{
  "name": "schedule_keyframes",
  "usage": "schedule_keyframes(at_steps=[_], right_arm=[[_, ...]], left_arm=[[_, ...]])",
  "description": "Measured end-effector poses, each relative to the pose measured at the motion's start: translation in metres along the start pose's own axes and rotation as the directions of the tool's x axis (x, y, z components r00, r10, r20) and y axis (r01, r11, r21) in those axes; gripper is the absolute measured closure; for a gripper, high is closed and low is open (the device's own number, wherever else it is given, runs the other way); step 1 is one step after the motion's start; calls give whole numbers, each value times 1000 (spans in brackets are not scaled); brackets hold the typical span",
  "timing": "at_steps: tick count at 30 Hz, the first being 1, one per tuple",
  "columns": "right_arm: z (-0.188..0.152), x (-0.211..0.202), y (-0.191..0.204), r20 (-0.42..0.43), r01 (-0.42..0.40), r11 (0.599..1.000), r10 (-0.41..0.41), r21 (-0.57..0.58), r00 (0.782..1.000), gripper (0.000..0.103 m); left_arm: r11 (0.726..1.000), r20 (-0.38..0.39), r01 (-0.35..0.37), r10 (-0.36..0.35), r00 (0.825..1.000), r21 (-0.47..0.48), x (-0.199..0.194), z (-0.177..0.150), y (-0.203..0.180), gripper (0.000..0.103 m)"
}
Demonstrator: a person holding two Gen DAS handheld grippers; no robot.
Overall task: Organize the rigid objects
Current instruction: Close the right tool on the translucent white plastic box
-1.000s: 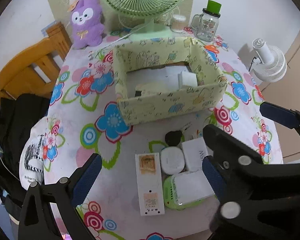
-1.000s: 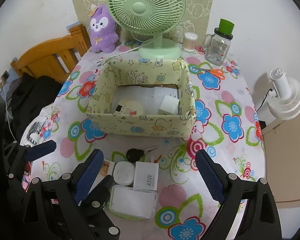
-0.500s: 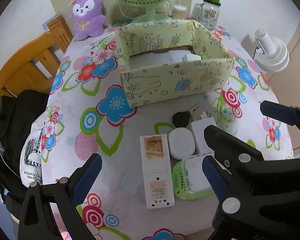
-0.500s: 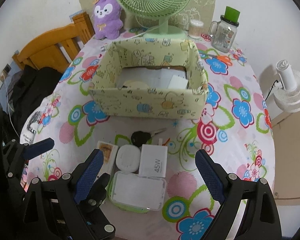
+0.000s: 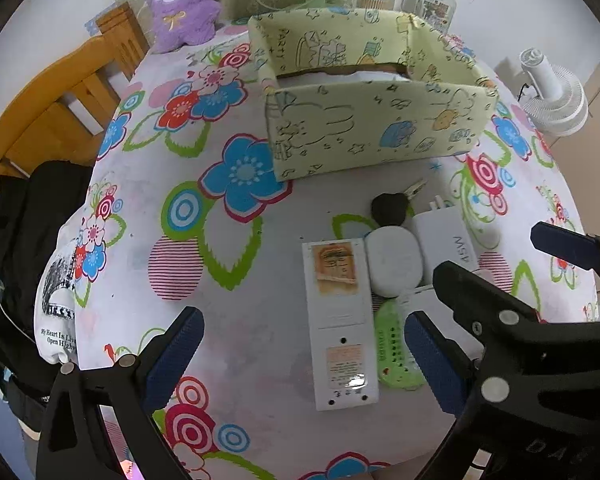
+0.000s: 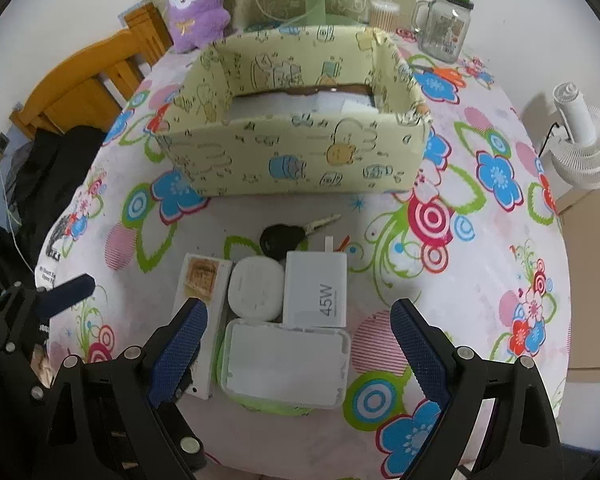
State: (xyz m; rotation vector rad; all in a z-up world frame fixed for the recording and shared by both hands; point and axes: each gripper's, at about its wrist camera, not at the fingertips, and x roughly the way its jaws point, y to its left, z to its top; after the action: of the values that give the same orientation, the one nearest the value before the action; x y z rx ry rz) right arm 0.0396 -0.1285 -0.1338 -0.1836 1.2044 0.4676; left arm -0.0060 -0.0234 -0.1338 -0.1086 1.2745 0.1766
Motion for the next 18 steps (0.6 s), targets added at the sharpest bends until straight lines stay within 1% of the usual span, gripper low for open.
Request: schedule_keyframes(at_steps=[11,18], right_arm=[[-7,24,10,-63,-11,1000,12,17,998,8],[-13,38,10,-110,9,999,-6,32,994,8]], left_arm=[[999,-55,-9,11,998,39,22,-8,5,2],[999,-91,3,1,996,51,34,-14,4,2]])
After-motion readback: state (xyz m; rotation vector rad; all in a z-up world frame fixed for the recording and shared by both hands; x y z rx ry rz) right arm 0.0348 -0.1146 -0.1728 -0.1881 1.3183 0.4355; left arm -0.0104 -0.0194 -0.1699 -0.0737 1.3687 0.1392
